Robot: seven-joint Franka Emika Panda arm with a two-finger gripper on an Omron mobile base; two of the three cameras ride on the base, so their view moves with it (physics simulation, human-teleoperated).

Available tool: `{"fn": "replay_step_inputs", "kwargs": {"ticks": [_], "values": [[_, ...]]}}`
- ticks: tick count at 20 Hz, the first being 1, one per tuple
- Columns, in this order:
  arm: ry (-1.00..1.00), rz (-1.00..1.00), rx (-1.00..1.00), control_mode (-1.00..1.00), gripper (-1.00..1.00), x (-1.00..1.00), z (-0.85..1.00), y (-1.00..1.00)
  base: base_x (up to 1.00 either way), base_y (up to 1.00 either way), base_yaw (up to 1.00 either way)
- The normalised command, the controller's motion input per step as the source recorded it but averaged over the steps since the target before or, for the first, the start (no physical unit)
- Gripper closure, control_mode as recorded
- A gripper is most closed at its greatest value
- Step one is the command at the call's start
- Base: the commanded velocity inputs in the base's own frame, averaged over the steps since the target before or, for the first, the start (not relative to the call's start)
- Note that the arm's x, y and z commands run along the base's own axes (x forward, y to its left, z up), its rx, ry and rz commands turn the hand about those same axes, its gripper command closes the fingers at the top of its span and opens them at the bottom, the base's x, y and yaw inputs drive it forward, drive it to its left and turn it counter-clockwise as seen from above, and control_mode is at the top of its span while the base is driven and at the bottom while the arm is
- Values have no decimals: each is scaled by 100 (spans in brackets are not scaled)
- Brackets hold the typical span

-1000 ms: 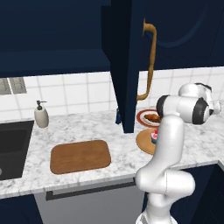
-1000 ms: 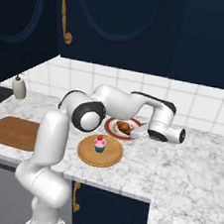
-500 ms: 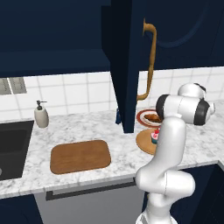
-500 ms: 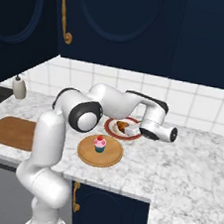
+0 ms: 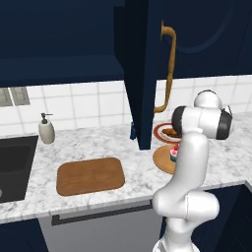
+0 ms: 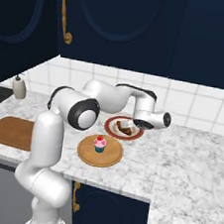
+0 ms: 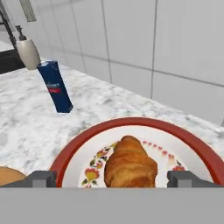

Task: From the different types of pastries on the counter, select a croissant and place it on the cutting board. Then retrieve a jar of jam from the cabinet and place it alongside the croissant on the cutting board.

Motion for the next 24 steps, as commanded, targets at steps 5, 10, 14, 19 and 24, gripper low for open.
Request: {"fn": "replay_step_inputs", "kwargs": {"ticks": [5,10,14,19,24], "values": [[18,-1,-6,-100,-100,29,-28,18,0,0,0],[1,0,-1,-100,-100,35,-69,7,0,0,0],[0,0,0,-100,-100,16,-30,0,0,0,0],[4,0,0,-100,-100,0,-2,0,0,0,0],[4,0,0,-100,-100,1,-15,-1,0,0,0]]}}
